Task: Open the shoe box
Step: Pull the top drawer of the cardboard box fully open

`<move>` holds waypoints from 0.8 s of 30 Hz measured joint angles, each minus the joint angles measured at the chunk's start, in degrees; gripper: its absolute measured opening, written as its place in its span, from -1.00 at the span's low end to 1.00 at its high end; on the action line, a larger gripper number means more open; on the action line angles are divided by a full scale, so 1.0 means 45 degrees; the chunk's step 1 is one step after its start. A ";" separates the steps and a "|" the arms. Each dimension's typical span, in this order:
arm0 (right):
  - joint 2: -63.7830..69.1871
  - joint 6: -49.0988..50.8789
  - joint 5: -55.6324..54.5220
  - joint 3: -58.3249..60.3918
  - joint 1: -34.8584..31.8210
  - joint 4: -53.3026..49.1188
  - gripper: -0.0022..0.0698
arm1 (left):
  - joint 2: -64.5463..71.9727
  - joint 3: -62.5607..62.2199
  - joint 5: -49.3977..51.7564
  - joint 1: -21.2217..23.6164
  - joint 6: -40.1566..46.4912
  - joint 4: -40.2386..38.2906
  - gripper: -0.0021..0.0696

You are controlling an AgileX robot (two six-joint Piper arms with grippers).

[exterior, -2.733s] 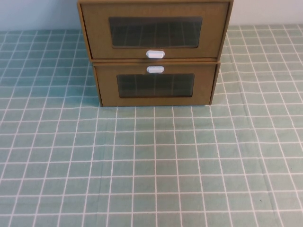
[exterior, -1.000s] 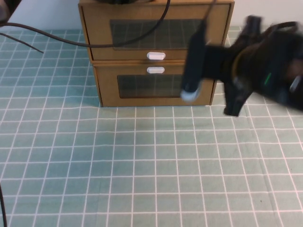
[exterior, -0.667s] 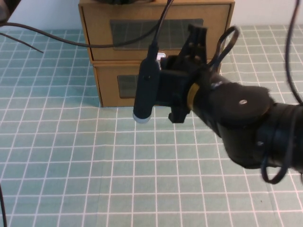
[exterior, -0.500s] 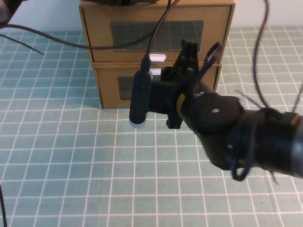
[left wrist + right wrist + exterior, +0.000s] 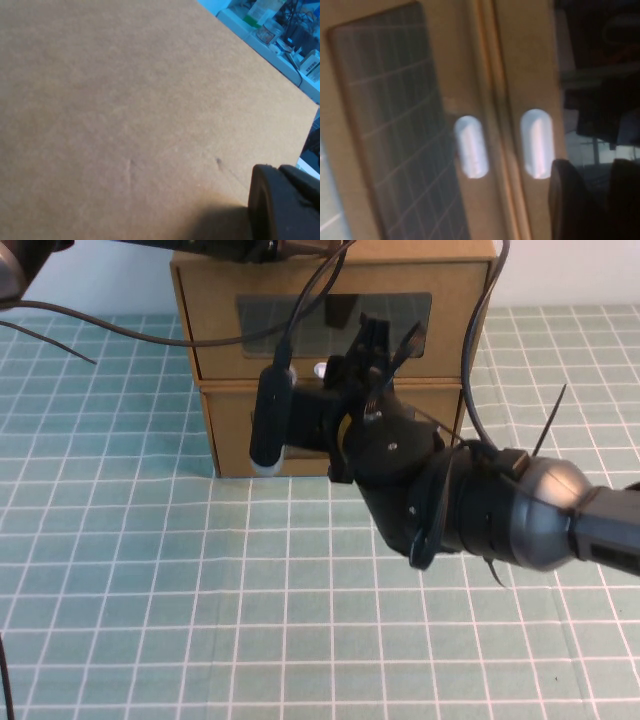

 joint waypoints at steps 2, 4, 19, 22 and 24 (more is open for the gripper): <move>0.0113 0.0000 -0.0022 -0.0268 -0.0172 -0.0006 -0.50 | 0.0000 0.0000 0.0000 0.0000 0.0000 0.0000 -0.95; 0.0139 0.0000 -0.0076 -0.0386 -0.0289 -0.0006 -0.47 | 0.0000 0.0000 0.0000 0.0000 0.0000 0.0000 -0.95; 0.0162 0.0008 -0.0625 -0.0386 -0.0349 -0.0006 0.01 | 0.0000 0.0000 -0.0121 0.0000 -0.0008 0.0000 -0.95; 0.0162 0.0008 -0.0708 -0.0386 -0.0349 0.0074 0.01 | 0.0000 0.0000 -0.0140 0.0000 -0.0008 0.0000 -0.95; 0.0185 0.0008 -0.0708 -0.0386 -0.0349 0.0074 0.01 | 0.0000 0.0000 -0.0140 0.0000 -0.0008 0.0000 -0.95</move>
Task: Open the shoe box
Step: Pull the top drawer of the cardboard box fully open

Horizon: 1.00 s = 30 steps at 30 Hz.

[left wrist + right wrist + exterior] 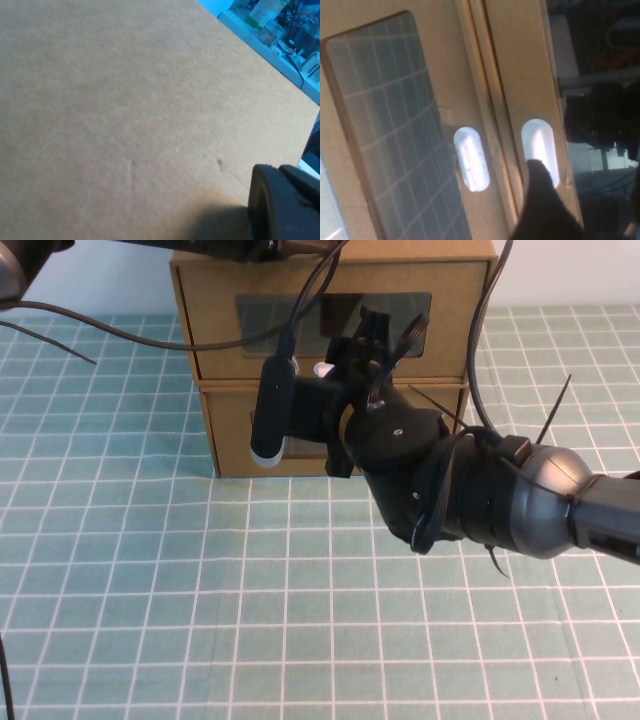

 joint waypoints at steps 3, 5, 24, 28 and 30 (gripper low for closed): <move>0.0070 0.0020 -0.0152 0.0000 0.0000 0.0000 0.01 | 0.0000 0.0000 0.0000 0.0000 0.0000 0.0000 -0.95; 0.0134 0.0020 -0.0389 0.0000 0.0000 0.0017 0.01 | 0.0000 0.0000 0.0000 0.0000 0.0000 0.0000 -0.95; 0.0507 0.0028 -0.1653 0.0023 -0.0501 -0.0216 0.01 | 0.0000 0.0000 0.0000 0.0000 -0.0020 0.0000 -0.95; 0.0954 0.0028 -0.1704 0.0023 -0.0502 -0.0216 0.01 | 0.0000 0.0000 0.0000 0.0000 -0.0020 0.0000 -0.95; 0.1109 0.0028 -0.1704 0.0023 -0.0502 -0.0222 0.01 | 0.0000 0.0000 0.0000 0.0000 -0.0020 0.0000 -0.95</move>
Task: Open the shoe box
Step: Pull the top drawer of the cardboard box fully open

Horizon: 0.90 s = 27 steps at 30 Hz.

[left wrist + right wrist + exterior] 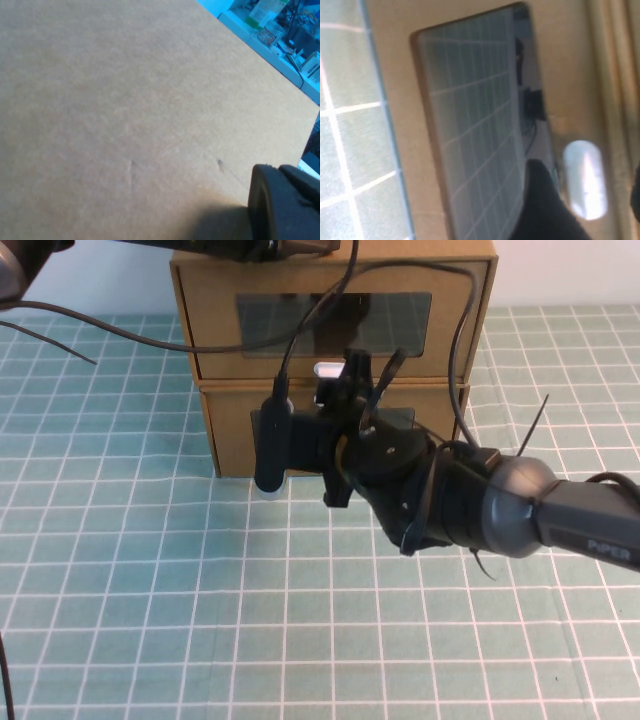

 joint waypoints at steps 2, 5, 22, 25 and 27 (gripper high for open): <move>0.0142 0.0000 0.0119 0.0000 0.0000 0.0000 0.00 | 0.0000 0.0000 0.0000 0.0000 0.0000 0.0000 -0.95; 0.0202 0.0000 0.0392 0.0000 0.0000 0.0000 0.01 | 0.0000 0.0000 0.0000 0.0000 0.0000 0.0000 -0.95; -0.0687 0.0000 -0.0236 0.0000 0.0000 -0.0022 0.01 | 0.0000 0.0000 0.0000 0.0000 0.0000 0.0000 -0.95; -0.0687 0.0000 -0.0236 0.0000 0.0000 -0.0022 0.00 | 0.0000 0.0000 0.0000 0.0000 0.0000 0.0000 -0.95; -0.0640 0.0000 -0.0236 0.0000 -0.0023 -0.0022 0.00 | 0.0000 0.0000 0.0000 0.0000 0.0000 0.0000 -0.95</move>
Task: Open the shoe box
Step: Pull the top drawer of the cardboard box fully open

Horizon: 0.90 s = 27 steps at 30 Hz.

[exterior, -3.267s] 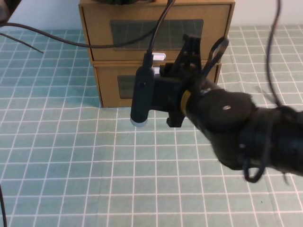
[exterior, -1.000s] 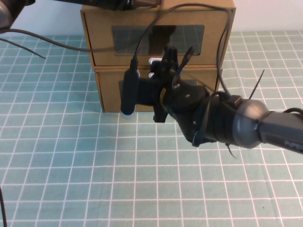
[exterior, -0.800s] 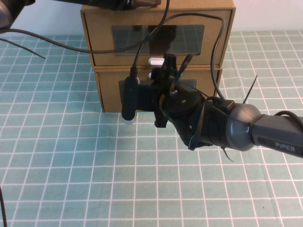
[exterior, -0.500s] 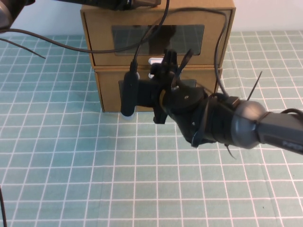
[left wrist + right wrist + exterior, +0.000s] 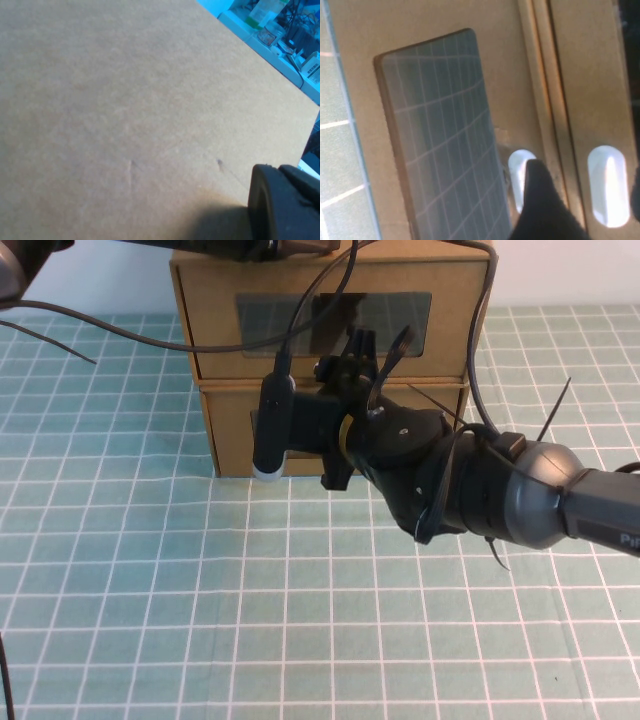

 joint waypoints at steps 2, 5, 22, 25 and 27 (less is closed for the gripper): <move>0.0057 0.0000 0.0000 0.0000 -0.0088 0.0000 0.01 | 0.0000 0.0000 0.0000 0.0000 0.0000 0.0000 -0.95; 0.0129 0.0000 0.0000 0.0000 -0.0281 0.0000 0.00 | 0.0000 0.0000 0.0000 0.0000 0.0000 0.0000 -0.95; 0.0474 0.0000 -0.0679 -0.0359 -0.0934 -0.0075 0.00 | 0.0113 -0.0026 -0.0057 0.0000 0.0000 -0.0098 -0.95; 0.0557 0.0000 -0.0751 -0.0636 -0.0934 -0.0075 -0.01 | 0.0131 -0.0026 -0.0083 0.0000 0.0000 -0.0098 -0.95; 0.0557 0.0000 -0.0938 -0.0727 -0.0952 -0.0075 -0.06 | 0.0131 -0.0026 -0.0083 0.0000 0.0000 -0.0098 -0.95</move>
